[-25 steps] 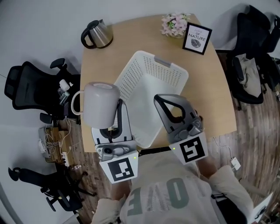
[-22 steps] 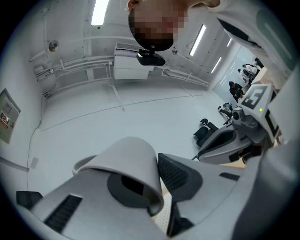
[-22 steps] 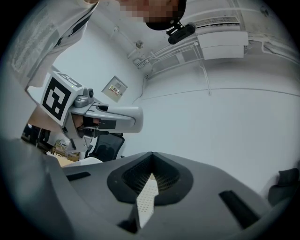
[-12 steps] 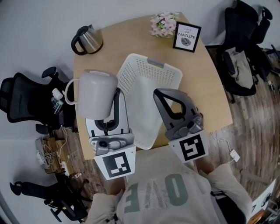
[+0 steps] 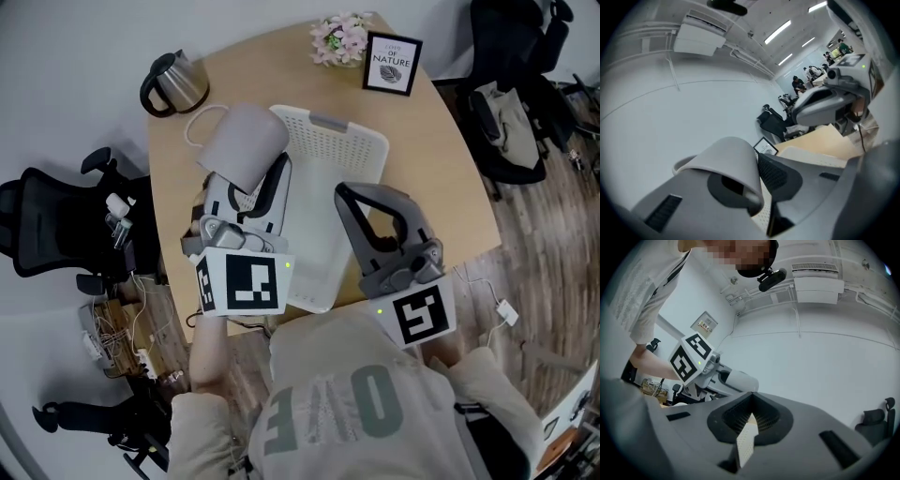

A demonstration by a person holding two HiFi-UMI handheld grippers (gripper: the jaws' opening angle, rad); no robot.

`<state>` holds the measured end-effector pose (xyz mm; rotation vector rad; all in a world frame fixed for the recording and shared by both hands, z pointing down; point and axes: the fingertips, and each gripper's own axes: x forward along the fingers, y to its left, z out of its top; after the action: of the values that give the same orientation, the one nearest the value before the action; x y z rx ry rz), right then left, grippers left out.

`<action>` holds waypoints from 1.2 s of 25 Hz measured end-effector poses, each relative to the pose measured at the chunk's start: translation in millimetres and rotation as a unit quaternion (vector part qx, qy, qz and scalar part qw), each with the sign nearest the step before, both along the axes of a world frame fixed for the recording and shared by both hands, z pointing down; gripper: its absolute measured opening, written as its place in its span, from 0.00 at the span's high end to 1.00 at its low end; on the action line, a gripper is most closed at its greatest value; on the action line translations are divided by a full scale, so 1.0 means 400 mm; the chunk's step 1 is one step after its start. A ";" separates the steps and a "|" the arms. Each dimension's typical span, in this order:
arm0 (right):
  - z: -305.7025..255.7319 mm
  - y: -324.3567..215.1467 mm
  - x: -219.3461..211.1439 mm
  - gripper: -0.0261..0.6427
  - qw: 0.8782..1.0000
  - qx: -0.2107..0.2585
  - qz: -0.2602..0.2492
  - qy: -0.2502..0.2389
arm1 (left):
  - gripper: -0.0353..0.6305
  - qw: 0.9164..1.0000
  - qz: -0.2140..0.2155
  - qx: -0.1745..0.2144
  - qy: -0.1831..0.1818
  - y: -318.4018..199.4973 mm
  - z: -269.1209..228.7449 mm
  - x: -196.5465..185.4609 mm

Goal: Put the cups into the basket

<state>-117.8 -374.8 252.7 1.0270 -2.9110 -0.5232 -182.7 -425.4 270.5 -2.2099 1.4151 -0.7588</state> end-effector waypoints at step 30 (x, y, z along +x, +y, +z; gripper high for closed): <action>0.086 0.001 0.138 0.96 0.993 -0.067 0.092 -0.028 | 0.84 0.725 0.229 -0.432 -0.484 0.141 0.884 -0.027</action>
<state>-62.7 -374.3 287.2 1.2916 -2.8129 -0.2923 -193.7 -368.9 624.2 -1.8973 -0.0863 -2.2107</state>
